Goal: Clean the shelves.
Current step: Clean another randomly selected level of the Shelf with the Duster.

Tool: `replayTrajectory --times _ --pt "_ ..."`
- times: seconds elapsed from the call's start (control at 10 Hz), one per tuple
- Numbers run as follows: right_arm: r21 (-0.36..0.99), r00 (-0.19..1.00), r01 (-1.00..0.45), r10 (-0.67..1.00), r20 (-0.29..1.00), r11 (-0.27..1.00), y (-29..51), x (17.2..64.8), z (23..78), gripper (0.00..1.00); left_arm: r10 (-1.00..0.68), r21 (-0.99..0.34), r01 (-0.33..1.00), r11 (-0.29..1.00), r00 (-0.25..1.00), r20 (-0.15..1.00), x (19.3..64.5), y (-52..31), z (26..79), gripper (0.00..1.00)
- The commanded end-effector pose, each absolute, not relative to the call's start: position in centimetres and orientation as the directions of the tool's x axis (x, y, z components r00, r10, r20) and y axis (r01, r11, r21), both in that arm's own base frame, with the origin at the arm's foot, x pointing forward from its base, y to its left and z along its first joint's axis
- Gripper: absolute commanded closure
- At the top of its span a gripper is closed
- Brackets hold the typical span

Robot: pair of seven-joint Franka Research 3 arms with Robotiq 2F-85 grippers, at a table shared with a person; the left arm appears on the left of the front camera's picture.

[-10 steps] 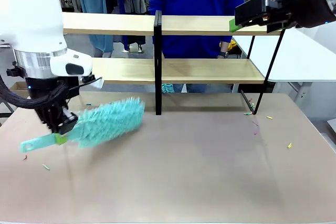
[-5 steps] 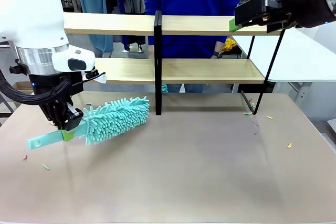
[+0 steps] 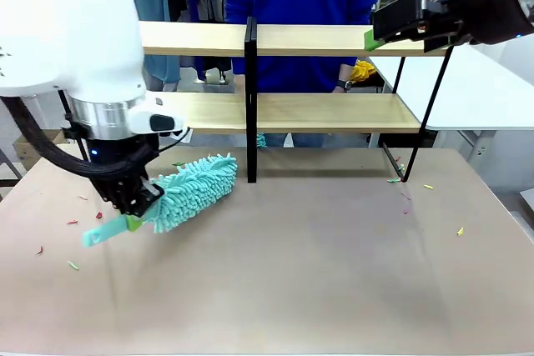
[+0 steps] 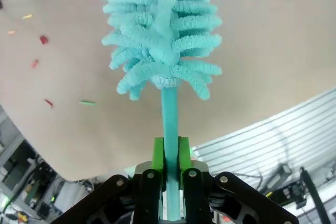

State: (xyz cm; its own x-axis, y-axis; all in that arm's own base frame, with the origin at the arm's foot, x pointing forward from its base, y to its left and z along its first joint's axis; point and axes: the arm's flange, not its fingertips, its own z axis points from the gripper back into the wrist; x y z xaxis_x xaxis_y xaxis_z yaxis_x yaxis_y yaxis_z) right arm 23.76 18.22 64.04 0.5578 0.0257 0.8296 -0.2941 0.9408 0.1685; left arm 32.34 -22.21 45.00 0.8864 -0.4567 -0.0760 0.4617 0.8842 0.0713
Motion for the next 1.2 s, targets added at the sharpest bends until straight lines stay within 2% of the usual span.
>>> replayTrajectory --times 0.0,0.2,0.7,0.8,1.1 --pt "0.169 0.556 -0.292 0.023 0.831 0.941 18.2 23.8 64.1 0.00 -0.376 0.090 0.374 0.923 0.927 0.001 33.3 -23.7 43.9 0.88" --pt "0.169 0.556 -0.292 0.023 0.831 0.941 18.2 23.8 64.1 0.00 -0.279 0.095 0.273 0.957 0.958 0.059 34.4 -25.5 42.1 0.88" --pt "0.169 0.556 -0.292 0.023 0.831 0.941 18.2 23.8 64.1 0.00 -0.176 0.079 0.163 0.983 0.963 0.204 37.0 -29.0 38.2 0.88" --pt "0.169 0.556 -0.292 0.023 0.831 0.941 18.2 23.8 64.1 0.00 -0.150 0.093 0.133 0.987 0.965 0.216 37.5 -29.4 38.0 0.88" --pt "0.169 0.556 -0.292 0.023 0.831 0.941 18.2 23.8 64.1 0.00 -0.103 0.125 0.086 0.988 0.985 0.139 39.2 -29.6 37.4 0.88"
